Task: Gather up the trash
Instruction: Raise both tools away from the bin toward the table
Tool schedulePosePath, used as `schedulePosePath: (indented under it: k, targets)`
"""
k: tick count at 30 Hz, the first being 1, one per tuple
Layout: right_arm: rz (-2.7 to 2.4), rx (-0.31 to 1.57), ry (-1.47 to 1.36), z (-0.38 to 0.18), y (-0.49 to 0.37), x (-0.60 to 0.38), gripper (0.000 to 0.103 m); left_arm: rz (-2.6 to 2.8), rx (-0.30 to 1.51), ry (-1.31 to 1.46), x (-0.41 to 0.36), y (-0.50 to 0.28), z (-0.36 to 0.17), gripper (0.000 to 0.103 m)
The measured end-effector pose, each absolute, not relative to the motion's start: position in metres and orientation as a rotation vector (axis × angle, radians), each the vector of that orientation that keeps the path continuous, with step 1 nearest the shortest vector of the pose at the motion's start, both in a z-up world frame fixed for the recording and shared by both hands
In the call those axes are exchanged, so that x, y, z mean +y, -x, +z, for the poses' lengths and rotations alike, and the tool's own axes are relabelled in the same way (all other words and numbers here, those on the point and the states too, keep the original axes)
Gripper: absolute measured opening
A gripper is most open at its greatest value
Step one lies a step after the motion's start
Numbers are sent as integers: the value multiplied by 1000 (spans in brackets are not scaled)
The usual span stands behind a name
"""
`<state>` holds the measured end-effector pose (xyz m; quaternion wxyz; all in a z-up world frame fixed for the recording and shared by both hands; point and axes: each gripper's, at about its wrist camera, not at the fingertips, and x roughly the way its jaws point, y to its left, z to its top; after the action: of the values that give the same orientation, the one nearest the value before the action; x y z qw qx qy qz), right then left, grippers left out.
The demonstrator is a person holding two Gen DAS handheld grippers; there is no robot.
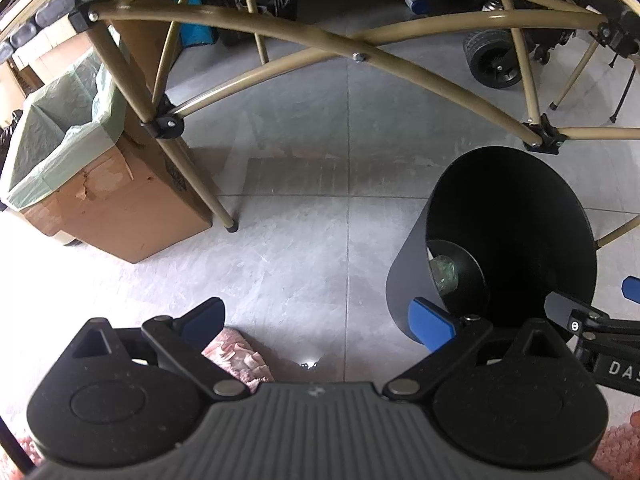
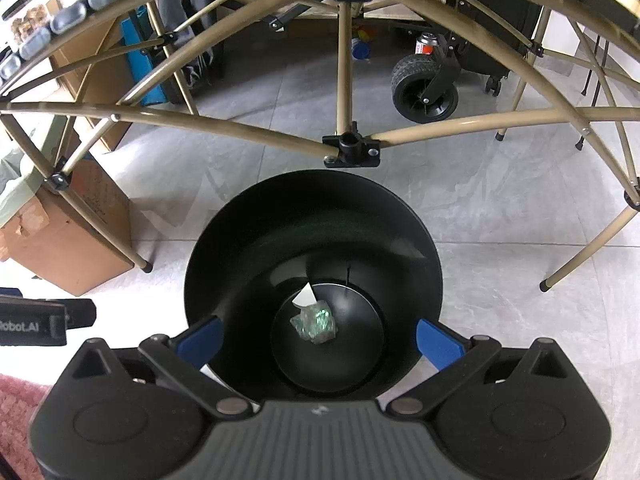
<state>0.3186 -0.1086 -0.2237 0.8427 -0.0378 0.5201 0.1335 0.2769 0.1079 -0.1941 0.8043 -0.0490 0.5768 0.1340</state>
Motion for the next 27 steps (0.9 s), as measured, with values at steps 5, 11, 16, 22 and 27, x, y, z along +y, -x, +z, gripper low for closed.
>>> schedulePosePath:
  k: [5,11,16,22,27]
  targets:
    - [269,1067,76,-207,-311,-113,103,268,1203,105,103,-273,-185,100]
    - [269,1038,71,-186,-298,-119,103,245,1154,96,91,-263,-165,100]
    - [264,1019,71,-169,-282,-127,103,224,1127,94,80,-250,-150,100]
    - [264,979,68,-147,-263,-135,103,208,1119,93,72,-231,-138,100]
    - [265,934,58,-129,-247,-142,103,199,1072,84,63,-218,-118,100]
